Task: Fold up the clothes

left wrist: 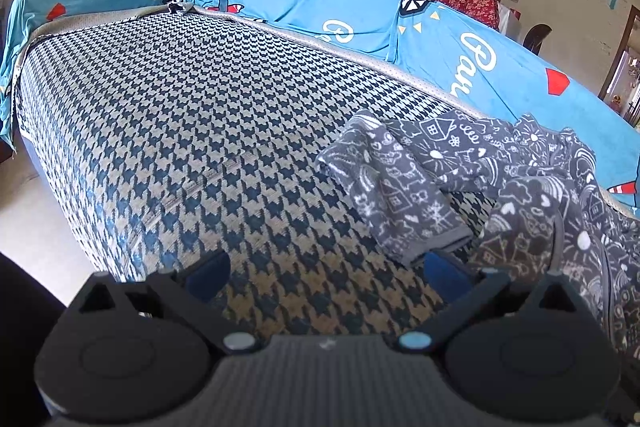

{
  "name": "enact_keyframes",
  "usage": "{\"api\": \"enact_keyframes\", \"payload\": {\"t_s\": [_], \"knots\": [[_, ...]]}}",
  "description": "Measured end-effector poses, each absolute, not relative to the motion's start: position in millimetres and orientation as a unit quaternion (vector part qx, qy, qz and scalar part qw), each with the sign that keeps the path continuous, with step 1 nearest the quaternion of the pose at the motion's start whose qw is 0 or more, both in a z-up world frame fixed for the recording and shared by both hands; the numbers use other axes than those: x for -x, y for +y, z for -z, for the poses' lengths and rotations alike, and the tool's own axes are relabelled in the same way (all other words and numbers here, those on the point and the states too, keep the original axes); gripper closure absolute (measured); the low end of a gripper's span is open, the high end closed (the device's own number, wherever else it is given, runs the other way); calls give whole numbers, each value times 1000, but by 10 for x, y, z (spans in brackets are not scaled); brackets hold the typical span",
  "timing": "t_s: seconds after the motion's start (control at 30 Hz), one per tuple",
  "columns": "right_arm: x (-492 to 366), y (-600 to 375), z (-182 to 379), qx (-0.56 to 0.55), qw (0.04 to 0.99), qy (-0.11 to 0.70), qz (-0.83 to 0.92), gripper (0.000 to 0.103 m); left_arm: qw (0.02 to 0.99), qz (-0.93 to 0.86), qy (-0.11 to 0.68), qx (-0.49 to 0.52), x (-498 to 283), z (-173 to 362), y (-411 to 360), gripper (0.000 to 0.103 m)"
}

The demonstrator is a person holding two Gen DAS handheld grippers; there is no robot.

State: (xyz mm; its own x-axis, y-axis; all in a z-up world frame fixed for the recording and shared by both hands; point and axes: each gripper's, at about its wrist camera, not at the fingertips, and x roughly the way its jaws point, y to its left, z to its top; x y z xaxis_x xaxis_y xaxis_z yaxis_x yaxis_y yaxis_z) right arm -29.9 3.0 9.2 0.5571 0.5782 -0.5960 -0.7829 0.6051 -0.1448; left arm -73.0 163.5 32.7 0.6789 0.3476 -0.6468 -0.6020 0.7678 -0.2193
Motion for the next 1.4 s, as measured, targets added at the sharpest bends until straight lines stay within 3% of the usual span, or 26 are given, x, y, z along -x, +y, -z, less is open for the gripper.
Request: {"api": "enact_keyframes", "payload": {"t_s": [0.33, 0.87, 0.9, 1.0, 1.03, 1.2, 1.4], "knots": [[447, 21, -245, 216, 864, 205, -406, 52, 892, -270, 294, 214, 716, -339, 1656, 0], [238, 217, 19, 216, 864, 221, -396, 53, 889, -279, 296, 209, 684, -301, 1694, 0], [228, 224, 32, 212, 865, 222, -397, 55, 889, -281, 296, 206, 688, -299, 1693, 0], [195, 224, 57, 199, 866, 226, -400, 81, 890, -287, 295, 199, 700, -292, 1692, 0], [182, 215, 60, 193, 866, 228, -401, 85, 890, -289, 295, 196, 704, -290, 1691, 0], [181, 137, 11, 165, 868, 228, -409, 95, 900, -296, 273, 166, 782, -390, 1635, 0], [218, 58, -184, 108, 860, 254, -429, 96, 915, -303, 236, 122, 901, -561, 1542, 0]]}}
